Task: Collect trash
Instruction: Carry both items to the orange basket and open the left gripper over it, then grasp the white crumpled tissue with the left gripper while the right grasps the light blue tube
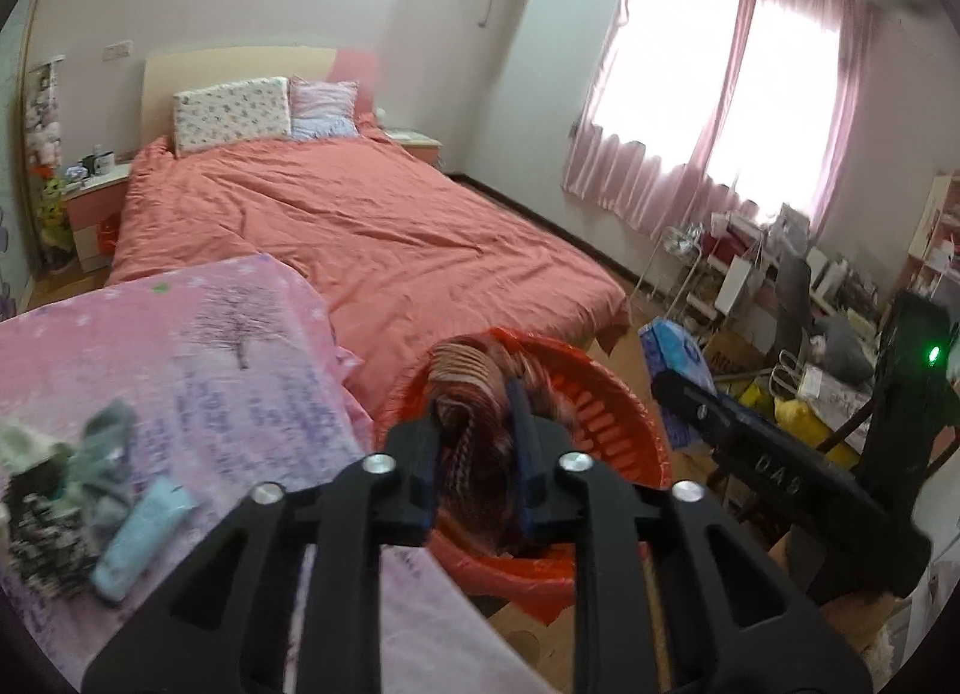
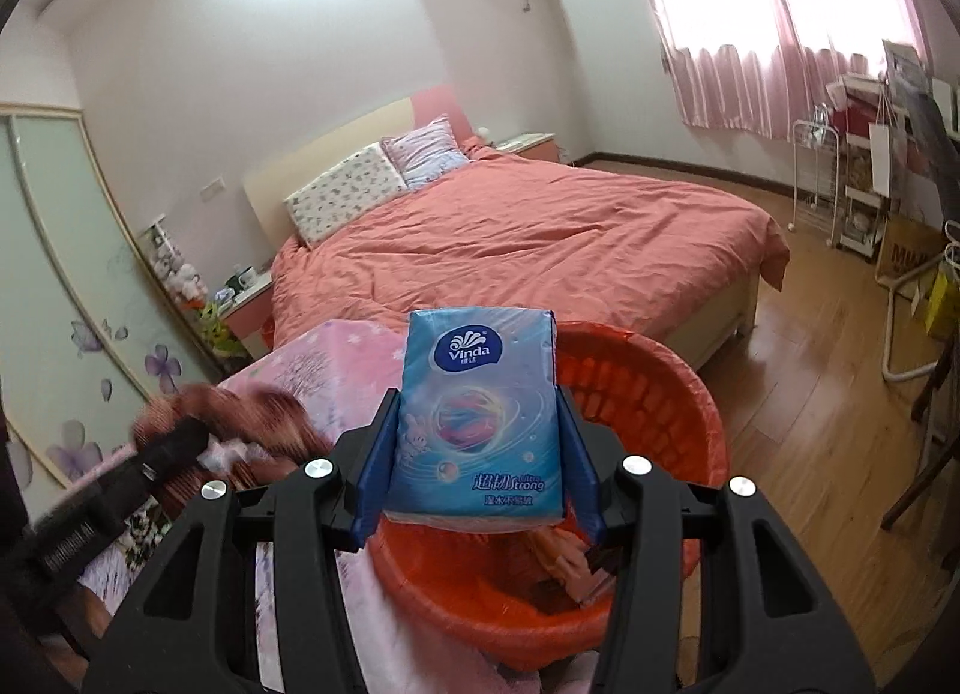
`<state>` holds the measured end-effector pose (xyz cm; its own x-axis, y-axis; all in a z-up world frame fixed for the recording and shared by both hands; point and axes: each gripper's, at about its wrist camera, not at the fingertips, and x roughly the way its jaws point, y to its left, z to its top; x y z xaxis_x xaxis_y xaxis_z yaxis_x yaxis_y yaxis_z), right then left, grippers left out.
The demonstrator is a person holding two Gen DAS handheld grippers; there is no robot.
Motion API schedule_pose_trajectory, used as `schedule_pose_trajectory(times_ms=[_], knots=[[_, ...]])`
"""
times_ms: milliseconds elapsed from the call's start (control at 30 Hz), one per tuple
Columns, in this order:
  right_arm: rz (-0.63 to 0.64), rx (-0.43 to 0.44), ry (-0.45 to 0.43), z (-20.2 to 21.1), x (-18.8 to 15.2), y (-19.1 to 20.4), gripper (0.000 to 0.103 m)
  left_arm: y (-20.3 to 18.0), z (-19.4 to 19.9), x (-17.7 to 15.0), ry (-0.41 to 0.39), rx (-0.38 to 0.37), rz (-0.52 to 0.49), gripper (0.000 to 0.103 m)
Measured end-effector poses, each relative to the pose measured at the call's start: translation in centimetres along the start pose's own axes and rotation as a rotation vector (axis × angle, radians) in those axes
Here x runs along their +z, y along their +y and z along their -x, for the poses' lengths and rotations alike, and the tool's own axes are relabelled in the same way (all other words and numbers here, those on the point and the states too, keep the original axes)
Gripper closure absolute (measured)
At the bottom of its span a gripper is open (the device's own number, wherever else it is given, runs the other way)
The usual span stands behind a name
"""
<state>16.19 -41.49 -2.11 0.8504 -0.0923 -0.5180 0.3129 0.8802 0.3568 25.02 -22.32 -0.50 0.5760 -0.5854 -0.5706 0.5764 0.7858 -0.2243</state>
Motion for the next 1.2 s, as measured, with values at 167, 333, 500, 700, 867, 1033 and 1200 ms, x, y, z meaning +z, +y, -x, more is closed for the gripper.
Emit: schedule_pose_trajectory(times_ms=[167,333,500,700,867,1033,1200], knots=[[-0.007,-0.050,0.025,-1.5,-0.6,-1.4,0.034,0.7,-3.4,-0.6,0.054,0.053,0.002,0.052],[0.067,-0.109,0.033,-1.1,-2.8,-0.6,0.018,3.0,-2.4,-2.1,0.066,0.170,0.024,0.018],[0.116,-0.125,0.069,-0.8,-4.7,1.0,0.010,6.3,0.2,-4.2,0.093,0.254,0.047,0.012],[0.179,-0.076,0.106,-0.5,-7.0,4.1,0.009,12.0,5.4,-6.6,0.068,0.362,0.093,0.012],[0.238,-0.029,0.126,-0.3,-8.8,7.7,0.009,18.8,10.4,-8.2,0.023,0.519,0.192,0.013],[0.269,0.020,0.149,-0.6,-10.0,11.3,0.009,26.0,12.7,-8.8,-0.014,0.580,0.397,0.024],[0.274,0.070,0.170,-0.8,-10.9,14.6,0.009,29.4,10.6,-8.5,0.079,0.579,0.421,0.057]])
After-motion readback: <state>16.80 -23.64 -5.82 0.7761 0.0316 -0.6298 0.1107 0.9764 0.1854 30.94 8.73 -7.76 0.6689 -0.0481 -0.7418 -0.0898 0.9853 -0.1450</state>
